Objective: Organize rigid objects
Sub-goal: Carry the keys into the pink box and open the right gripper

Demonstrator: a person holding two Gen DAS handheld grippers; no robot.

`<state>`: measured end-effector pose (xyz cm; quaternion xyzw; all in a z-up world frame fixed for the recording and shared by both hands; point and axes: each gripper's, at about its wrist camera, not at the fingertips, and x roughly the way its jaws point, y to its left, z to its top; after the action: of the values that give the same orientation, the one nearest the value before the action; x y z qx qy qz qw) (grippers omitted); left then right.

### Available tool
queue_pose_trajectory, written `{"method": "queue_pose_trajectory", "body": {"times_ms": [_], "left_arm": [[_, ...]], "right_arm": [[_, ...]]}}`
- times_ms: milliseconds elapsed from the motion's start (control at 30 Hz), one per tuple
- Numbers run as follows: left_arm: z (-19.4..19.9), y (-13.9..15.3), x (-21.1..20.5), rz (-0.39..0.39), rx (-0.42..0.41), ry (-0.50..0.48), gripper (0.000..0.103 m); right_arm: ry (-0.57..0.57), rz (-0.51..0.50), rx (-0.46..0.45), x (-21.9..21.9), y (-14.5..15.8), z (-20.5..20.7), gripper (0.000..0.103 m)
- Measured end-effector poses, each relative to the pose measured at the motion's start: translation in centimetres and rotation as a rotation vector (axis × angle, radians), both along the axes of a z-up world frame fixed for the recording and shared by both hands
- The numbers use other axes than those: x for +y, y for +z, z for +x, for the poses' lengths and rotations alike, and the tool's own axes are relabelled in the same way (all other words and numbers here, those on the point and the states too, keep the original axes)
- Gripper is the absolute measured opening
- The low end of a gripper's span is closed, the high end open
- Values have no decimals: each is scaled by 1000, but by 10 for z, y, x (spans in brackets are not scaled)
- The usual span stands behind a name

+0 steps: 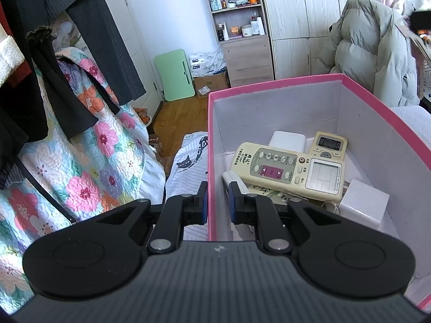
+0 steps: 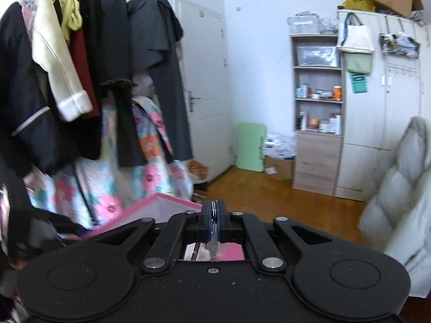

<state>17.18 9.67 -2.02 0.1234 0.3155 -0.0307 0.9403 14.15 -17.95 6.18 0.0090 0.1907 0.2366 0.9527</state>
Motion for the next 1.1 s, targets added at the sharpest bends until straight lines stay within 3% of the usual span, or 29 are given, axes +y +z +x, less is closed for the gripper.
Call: {"method": "queue_pose_trajectory", "body": {"times_ms": [200,667,733,833,1100], "left_arm": [[0,0,0,6,0,-4,13],[0,0,3,-2,0,-7,14],[0,0,3,1,0,-8,14],[0,-1,3,5,0,-8,14],[1,-1,2,4,-3,-6,14]], "right_arm": [[86,62,121,21,-6,23,5],[84,-178,220,63,-60,83,6],[87,-150,180,59,-61,82,13],[87,-164,106,52,-58,71,13],[-2,-40,154,12,-56,48,15]]}}
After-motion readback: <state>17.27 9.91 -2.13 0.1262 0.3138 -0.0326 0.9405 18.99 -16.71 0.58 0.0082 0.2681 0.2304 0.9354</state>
